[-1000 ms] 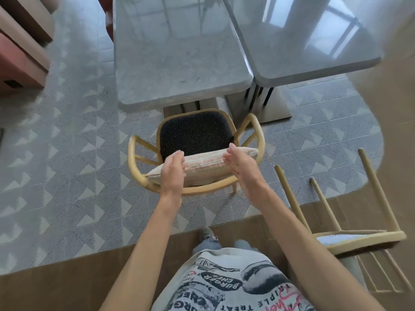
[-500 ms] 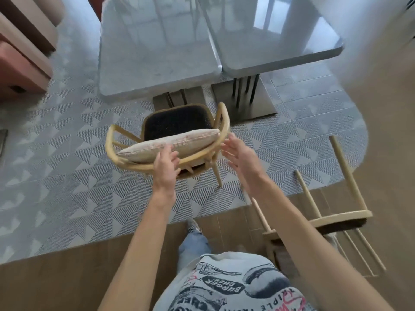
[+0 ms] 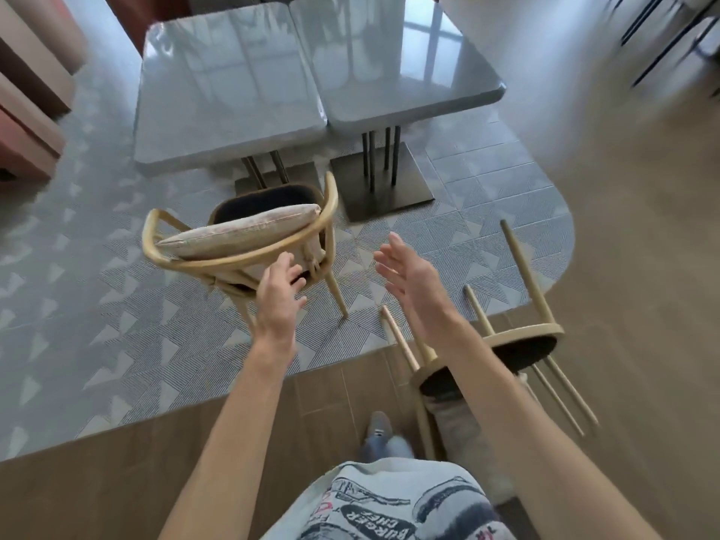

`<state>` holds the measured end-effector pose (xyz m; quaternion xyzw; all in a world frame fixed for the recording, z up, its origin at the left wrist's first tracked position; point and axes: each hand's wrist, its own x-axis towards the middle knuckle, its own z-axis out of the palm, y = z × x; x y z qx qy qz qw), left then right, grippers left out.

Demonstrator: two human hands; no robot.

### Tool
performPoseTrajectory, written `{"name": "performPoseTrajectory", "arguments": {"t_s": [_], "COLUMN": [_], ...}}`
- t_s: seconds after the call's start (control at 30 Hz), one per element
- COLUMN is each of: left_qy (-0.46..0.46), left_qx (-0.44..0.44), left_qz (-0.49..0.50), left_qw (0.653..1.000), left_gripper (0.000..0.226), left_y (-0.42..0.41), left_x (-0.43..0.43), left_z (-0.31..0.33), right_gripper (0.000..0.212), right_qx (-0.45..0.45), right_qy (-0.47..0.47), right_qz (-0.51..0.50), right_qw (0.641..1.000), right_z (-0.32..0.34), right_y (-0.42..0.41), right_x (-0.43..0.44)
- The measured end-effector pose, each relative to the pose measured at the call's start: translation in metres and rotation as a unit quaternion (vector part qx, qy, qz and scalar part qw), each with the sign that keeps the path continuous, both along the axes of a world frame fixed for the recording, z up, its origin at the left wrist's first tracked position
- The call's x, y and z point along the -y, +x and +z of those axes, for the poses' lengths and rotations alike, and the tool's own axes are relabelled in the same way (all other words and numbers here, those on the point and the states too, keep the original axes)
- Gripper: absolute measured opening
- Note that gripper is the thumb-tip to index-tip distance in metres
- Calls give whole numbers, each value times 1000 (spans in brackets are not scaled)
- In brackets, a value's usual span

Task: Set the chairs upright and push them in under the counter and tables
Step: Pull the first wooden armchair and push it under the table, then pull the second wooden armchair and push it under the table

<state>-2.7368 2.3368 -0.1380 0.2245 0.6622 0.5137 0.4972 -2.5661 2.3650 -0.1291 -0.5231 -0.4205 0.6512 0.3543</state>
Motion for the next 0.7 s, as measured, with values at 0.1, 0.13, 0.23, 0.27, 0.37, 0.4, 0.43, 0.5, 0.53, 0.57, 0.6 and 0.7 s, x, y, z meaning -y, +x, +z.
{"name": "performPoseTrajectory", "arguments": {"t_s": [0.1, 0.13, 0.23, 0.27, 0.37, 0.4, 0.43, 0.5, 0.53, 0.57, 0.6, 0.7], "left_qy": [8, 12, 22, 24, 28, 28, 26, 18, 14, 11, 8, -5], "left_qx": [-8, -22, -37, -35, -32, -29, -26, -21, -17, -11, -6, 7], "left_qz": [-2, -5, -13, -14, -15, -17, -19, -21, -23, -27, -30, -33], "left_qw": [1000, 1000, 999, 999, 999, 999, 999, 999, 999, 1000, 999, 999], "left_gripper": [54, 53, 53, 53, 55, 55, 55, 55, 56, 56, 55, 55], "left_y": [11, 15, 30, 35, 48, 55, 62, 76, 84, 92, 101, 123], "left_x": [30, 40, 76, 89, 133, 148, 164, 192, 206, 219, 231, 262], "left_z": [1, 2, 4, 4, 0, -1, -4, -9, -11, -12, -14, -16], "right_gripper": [51, 56, 58, 59, 59, 59, 60, 63, 63, 63, 62, 60], "right_qx": [4, 10, 27, 27, 17, 10, 7, 7, 7, 6, 6, 3], "right_qy": [12, 19, 38, 38, 34, 31, 27, 16, 11, 6, 2, -10], "right_qz": [-7, -7, -1, 0, 0, -2, -3, -2, -4, -7, -8, -13], "right_qw": [1000, 1000, 999, 999, 999, 999, 1000, 1000, 1000, 1000, 1000, 1000], "right_z": [2, 2, 5, 6, 6, 4, 2, -4, -6, -8, -11, -16], "right_y": [11, 14, 24, 27, 39, 46, 53, 67, 75, 82, 90, 113], "right_x": [28, 37, 70, 83, 124, 139, 155, 184, 198, 211, 224, 256]}}
